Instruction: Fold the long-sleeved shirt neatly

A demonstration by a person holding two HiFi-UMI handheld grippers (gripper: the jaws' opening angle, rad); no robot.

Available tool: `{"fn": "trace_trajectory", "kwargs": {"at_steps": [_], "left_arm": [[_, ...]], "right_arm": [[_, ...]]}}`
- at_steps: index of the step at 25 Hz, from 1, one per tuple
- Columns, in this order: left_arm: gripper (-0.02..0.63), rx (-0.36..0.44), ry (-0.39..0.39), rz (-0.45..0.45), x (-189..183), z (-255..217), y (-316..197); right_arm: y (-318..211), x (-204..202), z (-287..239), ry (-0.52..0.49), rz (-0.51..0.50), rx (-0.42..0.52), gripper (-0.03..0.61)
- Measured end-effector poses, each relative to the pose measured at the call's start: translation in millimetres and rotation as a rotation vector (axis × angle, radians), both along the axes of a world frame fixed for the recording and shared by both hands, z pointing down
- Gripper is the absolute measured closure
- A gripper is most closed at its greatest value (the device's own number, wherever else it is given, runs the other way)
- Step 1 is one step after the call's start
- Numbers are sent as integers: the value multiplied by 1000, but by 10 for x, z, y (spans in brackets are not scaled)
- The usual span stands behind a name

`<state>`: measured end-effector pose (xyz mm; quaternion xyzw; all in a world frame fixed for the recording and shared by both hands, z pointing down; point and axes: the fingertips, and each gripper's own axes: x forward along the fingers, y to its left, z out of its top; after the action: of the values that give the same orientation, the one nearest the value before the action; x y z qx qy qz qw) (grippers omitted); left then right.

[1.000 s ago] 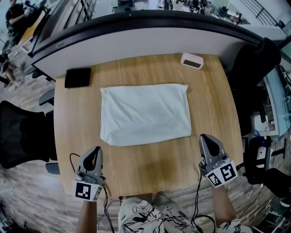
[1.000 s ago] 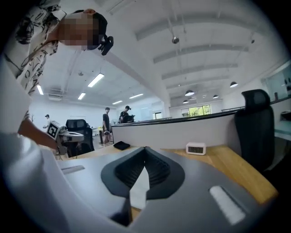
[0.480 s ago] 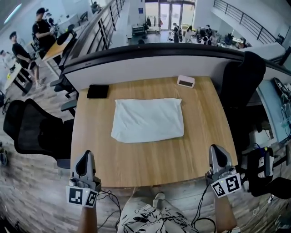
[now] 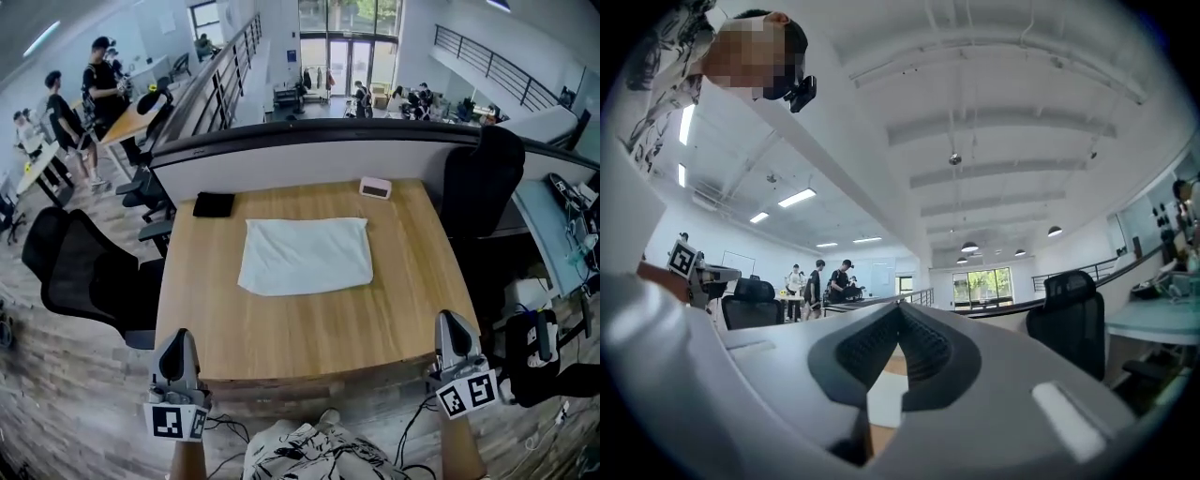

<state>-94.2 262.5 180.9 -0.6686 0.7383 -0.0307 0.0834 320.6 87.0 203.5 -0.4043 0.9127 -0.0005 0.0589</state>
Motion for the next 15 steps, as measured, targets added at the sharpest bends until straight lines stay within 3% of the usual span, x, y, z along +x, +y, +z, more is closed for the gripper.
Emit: {"fn": "trace_trajectory", "kwargs": {"at_steps": [7,15], "left_arm": [[611,42,126,16,-181,-5,390],[610,44,123,-40,-345,81,727]], "right_arm": [[465,75,-220,26,90,60,571],[838,52,-125,43,115,71,571]]}}
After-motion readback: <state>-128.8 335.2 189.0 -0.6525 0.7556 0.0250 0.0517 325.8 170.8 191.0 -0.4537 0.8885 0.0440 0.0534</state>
